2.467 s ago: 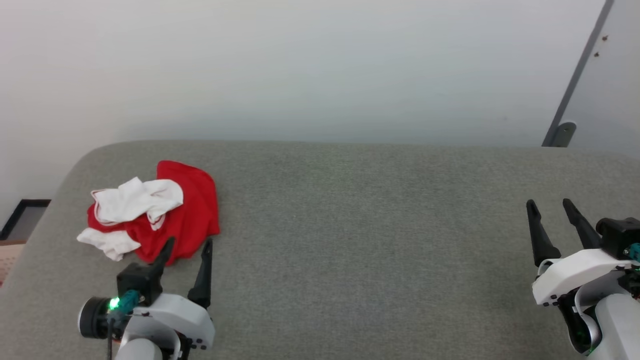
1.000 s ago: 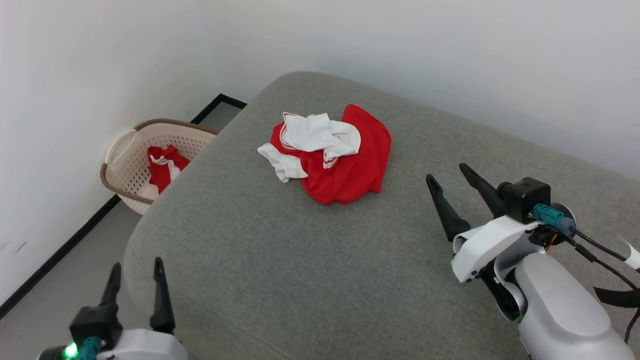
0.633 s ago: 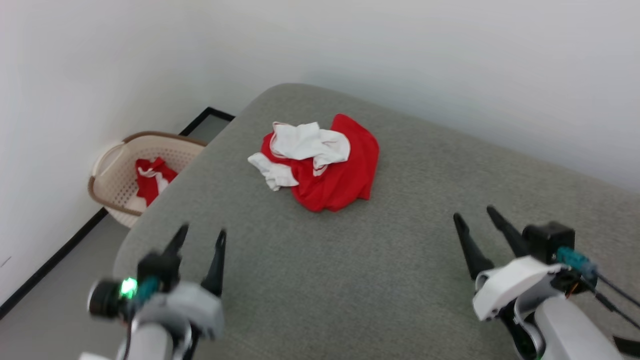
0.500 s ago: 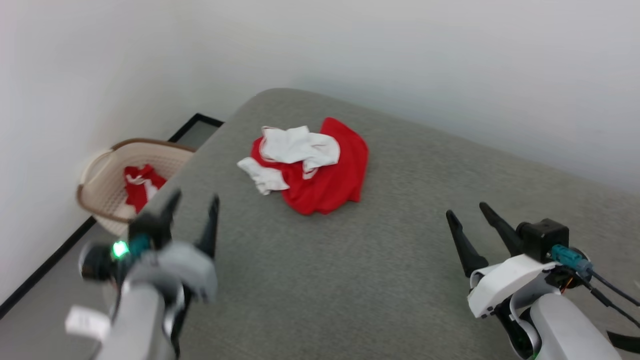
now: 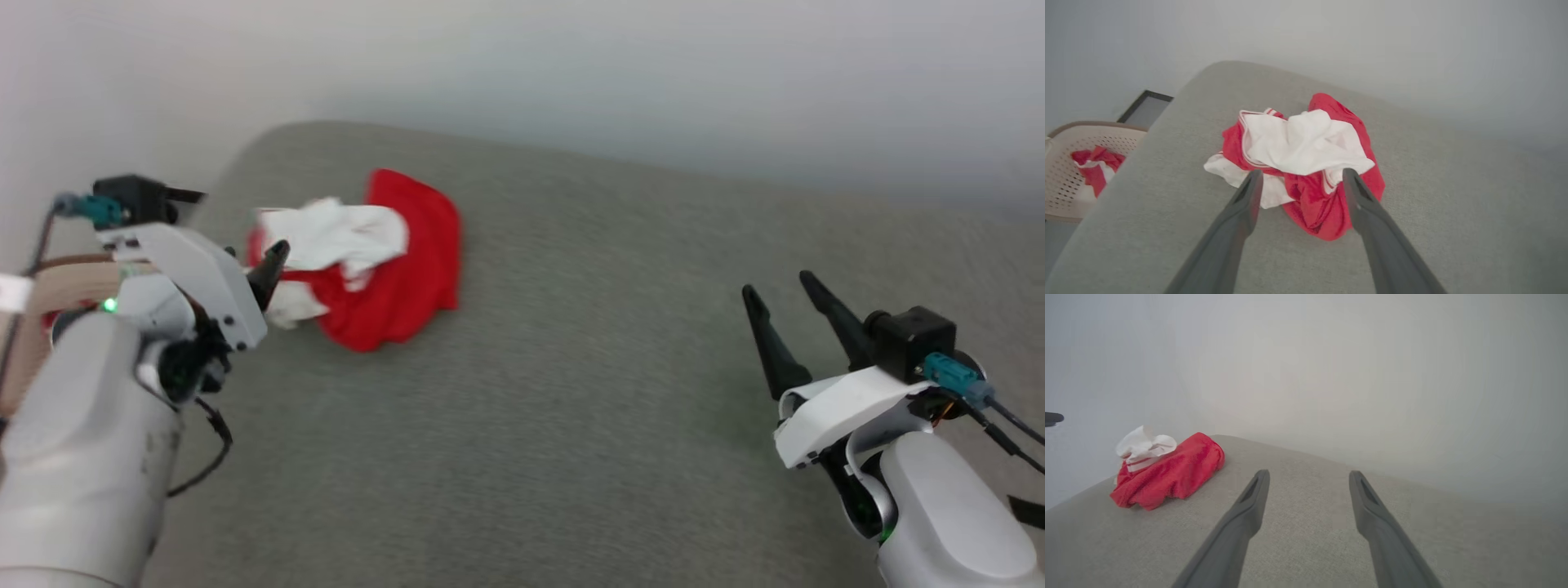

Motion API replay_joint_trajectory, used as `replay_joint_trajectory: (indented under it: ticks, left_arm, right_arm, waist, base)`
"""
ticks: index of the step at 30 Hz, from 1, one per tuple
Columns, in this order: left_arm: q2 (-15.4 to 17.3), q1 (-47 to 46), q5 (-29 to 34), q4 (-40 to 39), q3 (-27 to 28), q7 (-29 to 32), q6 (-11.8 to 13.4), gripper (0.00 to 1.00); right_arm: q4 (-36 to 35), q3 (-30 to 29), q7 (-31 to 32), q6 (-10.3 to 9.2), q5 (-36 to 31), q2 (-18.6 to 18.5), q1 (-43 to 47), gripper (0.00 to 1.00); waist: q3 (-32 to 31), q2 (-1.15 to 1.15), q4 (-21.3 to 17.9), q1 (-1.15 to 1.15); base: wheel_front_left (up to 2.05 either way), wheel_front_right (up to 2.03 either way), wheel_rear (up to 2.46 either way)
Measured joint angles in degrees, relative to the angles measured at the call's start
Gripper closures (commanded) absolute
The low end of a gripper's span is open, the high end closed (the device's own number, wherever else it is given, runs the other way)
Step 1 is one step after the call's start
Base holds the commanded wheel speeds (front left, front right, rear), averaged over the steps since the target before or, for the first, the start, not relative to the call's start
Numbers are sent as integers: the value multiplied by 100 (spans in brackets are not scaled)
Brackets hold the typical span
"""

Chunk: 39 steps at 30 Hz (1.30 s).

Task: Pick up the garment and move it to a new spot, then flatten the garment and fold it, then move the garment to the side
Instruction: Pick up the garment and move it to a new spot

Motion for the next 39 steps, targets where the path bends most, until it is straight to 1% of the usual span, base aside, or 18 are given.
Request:
replay_joint_trajectory:
  ticks: [2,5,7,10,15,17,22,23,24,25,31,34,37,39]
  left_arm:
    - [109,-131,-409,-2,-73,374,0,0]
    - [380,-291,-782,4,-174,758,0,0]
    - [531,-354,-865,91,-256,916,0,0]
    - [672,-444,-877,324,-399,1124,0,0]
    - [937,-676,-728,979,-541,1251,33,0]
    - [903,-703,-768,1185,-522,1265,32,0]
    - [905,-748,-818,1480,-494,950,25,0]
    - [899,-750,-820,1501,-504,889,24,29]
    - [911,-750,-818,1516,-523,823,21,69]
    - [920,-750,-816,1519,-547,743,8,100]
    - [931,-670,-781,1244,-827,22,8,100]
    - [985,-691,-727,920,-1034,-442,5,100]
    - [1048,-751,-744,536,-1237,-756,5,100]
    - [1035,-807,-781,197,-1411,-866,5,100]
  right_arm:
    - [-20,-24,0,0,-1,-14,-40,0]
    - [-78,-16,0,0,-29,0,-137,0]
    - [-112,-8,0,0,-29,20,-194,0]
    - [-167,3,0,0,-29,19,-221,0]
    - [-288,36,0,0,-38,-7,-352,0]
    - [-327,41,0,0,-46,-11,-354,0]
    - [-398,33,0,0,-123,-16,-353,0]
    - [-400,42,0,0,-131,-13,-353,0]
    - [-401,49,0,0,-131,-13,-352,0]
    - [-403,54,0,0,-131,-11,-351,0]
    - [-426,19,0,0,-102,57,-285,0]
    - [-420,-10,0,0,-67,127,-185,0]
    - [-401,-52,0,0,-11,185,-14,0]
    - [-401,-88,0,0,22,209,119,0]
  waist:
    - [167,0,-223,0]
    - [431,0,-519,0]
    - [597,0,-707,0]
    - [838,0,-957,0]
    - [1238,0,-1278,0]
    - [1378,0,-1387,0]
    - [1654,0,-1594,0]
    - [1691,0,-1623,0]
    - [1712,0,-1649,0]
    - [1718,0,-1665,0]
    - [1534,0,-1663,0]
    - [1336,0,-1634,0]
    - [1109,0,-1615,0]
    - [952,0,-1613,0]
  base:
    - [0,0,0]
    - [0,0,0]
    - [0,0,0]
    - [0,0,0]
    - [0,0,0]
    - [0,0,0]
    - [0,0,0]
    - [0,0,0]
    - [0,0,0]
    - [0,0,0]
    - [0,0,0]
    - [0,0,0]
    - [0,0,0]
    - [0,0,0]
